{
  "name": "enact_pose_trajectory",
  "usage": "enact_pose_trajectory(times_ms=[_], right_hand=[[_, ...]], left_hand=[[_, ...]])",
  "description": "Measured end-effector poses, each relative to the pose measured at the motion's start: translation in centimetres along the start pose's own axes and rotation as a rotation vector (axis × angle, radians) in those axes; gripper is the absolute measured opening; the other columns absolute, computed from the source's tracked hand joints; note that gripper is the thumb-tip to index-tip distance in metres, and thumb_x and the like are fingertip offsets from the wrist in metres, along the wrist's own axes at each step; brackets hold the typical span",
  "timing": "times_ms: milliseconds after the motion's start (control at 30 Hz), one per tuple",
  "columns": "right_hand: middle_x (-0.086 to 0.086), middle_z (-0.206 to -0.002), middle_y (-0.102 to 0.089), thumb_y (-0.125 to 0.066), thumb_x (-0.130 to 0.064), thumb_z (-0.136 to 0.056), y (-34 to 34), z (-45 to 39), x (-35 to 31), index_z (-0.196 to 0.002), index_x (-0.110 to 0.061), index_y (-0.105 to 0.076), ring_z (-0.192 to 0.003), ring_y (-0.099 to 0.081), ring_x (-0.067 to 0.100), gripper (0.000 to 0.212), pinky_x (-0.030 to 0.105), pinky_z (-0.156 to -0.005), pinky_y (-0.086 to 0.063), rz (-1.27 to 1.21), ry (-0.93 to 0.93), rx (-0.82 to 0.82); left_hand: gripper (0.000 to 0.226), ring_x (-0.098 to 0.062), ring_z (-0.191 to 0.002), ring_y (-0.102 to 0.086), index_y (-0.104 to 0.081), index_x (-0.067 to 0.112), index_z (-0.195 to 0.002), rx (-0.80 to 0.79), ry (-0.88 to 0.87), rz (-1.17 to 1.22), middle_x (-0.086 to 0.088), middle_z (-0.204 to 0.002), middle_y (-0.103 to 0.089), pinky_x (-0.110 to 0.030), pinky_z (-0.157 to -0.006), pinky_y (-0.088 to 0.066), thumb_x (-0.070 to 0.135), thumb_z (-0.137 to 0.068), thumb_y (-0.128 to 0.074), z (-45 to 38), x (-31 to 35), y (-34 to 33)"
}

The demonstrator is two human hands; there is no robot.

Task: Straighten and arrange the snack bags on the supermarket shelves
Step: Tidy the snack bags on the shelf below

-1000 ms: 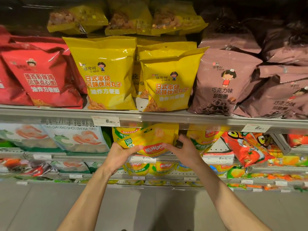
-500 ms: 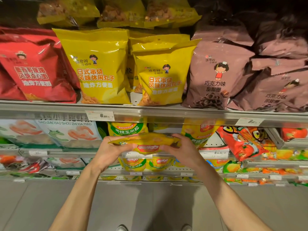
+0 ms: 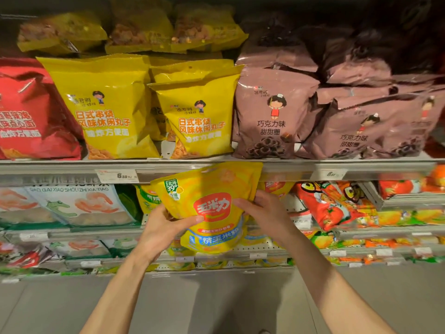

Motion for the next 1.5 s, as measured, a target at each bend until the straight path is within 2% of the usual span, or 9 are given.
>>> enact_pose_trajectory(times_ms=[167,300,500,567,667,767,1133,1333,1500], right_hand=[[-0.005,-0.118,-0.077,-0.072,-0.025,-0.095,1.5,0.3,0.2,-0.115,-0.026,-0.075,-0.109,-0.073,0.016,0.020,0.029,-0.088,-0.060,-0.095,-0.018,-0.062],[-0.006,-0.122,-0.074,-0.077,-0.029,-0.091,5.5,1.2,1.2,-0.123,-0.020,-0.071,-0.117,-0.067,0.009,0.034,0.030,-0.103,-0.052,0.109,-0.115,-0.146],[0.007,-0.093,-0.065,-0.073,-0.002,-0.092,14.6,-0.5,4.7,-0.105,0.004,-0.069,-0.076,-0.060,-0.007,0.015,0.010,-0.076,-0.046,0.228,-0.175,0.255],[0.006,-0.107,-0.062,-0.072,-0.002,-0.092,15.3,-1.7,5.7,-0.121,-0.004,-0.059,-0.092,-0.063,0.002,0.032,0.017,-0.091,-0.049,0.222,-0.176,0.276],[0.013,-0.146,-0.054,-0.075,0.000,-0.089,15.1,-3.4,6.9,-0.147,-0.002,-0.039,-0.136,-0.051,0.030,0.068,0.048,-0.115,-0.042,0.146,-0.176,0.268],[0.007,-0.153,-0.050,-0.079,-0.005,-0.087,14.8,-4.5,7.9,-0.153,-0.011,-0.034,-0.143,-0.046,0.026,0.080,0.050,-0.118,-0.038,0.130,-0.190,0.269],[0.001,-0.115,-0.074,-0.083,-0.005,-0.082,12.3,-4.8,8.5,-0.124,-0.014,-0.065,-0.113,-0.068,0.020,0.047,0.024,-0.078,-0.054,0.102,-0.199,0.202],[0.004,-0.117,-0.076,-0.084,-0.022,-0.085,8.8,-5.4,7.9,-0.111,-0.026,-0.073,-0.107,-0.072,0.024,0.029,0.048,-0.090,-0.060,0.113,-0.158,0.171],[0.004,-0.116,-0.077,-0.079,-0.020,-0.089,5.9,-6.1,7.4,-0.112,-0.017,-0.077,-0.101,-0.073,0.013,0.024,0.020,-0.077,-0.057,0.058,-0.163,0.139]], left_hand=[[0.053,-0.013,-0.093,-0.077,-0.076,0.028,-0.103,0.064,0.006,0.010,0.007,-0.102,-0.080,-0.031,-0.078,-0.062,0.041,-0.055,-0.094,-0.7,0.4,-0.5],[0.056,-0.014,-0.089,-0.078,-0.075,0.024,-0.103,0.087,-0.017,0.043,0.006,-0.100,-0.080,-0.022,-0.068,-0.061,0.038,-0.052,-0.093,-0.7,0.5,-1.7],[0.051,-0.016,-0.090,-0.078,-0.075,0.024,-0.103,0.120,-0.031,0.097,0.005,-0.102,-0.080,-0.022,-0.068,-0.061,0.031,-0.055,-0.092,-0.5,0.2,-2.7],[0.052,-0.017,-0.089,-0.078,-0.075,0.023,-0.102,0.135,-0.032,0.118,0.004,-0.100,-0.080,-0.022,-0.066,-0.061,0.030,-0.054,-0.092,-0.4,0.2,-2.7],[0.057,-0.018,-0.088,-0.078,-0.074,0.020,-0.104,0.154,-0.030,0.113,0.002,-0.100,-0.080,-0.023,-0.066,-0.061,0.032,-0.052,-0.093,-0.3,0.2,-2.4],[0.056,-0.019,-0.091,-0.078,-0.075,0.021,-0.105,0.163,-0.022,0.098,0.002,-0.102,-0.080,-0.024,-0.068,-0.062,0.033,-0.053,-0.093,0.0,0.3,-1.6],[0.057,-0.016,-0.089,-0.078,-0.073,0.018,-0.108,0.210,-0.004,0.059,0.002,-0.100,-0.080,-0.022,-0.066,-0.061,0.031,-0.055,-0.091,0.9,0.6,3.3],[0.050,-0.016,-0.086,-0.078,-0.074,0.014,-0.104,0.232,0.010,0.069,0.001,-0.097,-0.081,-0.018,-0.063,-0.059,0.020,-0.057,-0.090,1.4,1.0,6.4],[0.048,-0.015,-0.083,-0.078,-0.074,0.011,-0.102,0.235,0.012,0.072,0.001,-0.094,-0.081,-0.017,-0.061,-0.058,0.018,-0.057,-0.089,1.7,1.2,8.2]])
Point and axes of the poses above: each hand's wrist, its own z-axis away from the middle knuckle, its own y-axis out of the back of the hand, x = y × z, the point moved 7 cm from there along -z, towards the middle knuckle
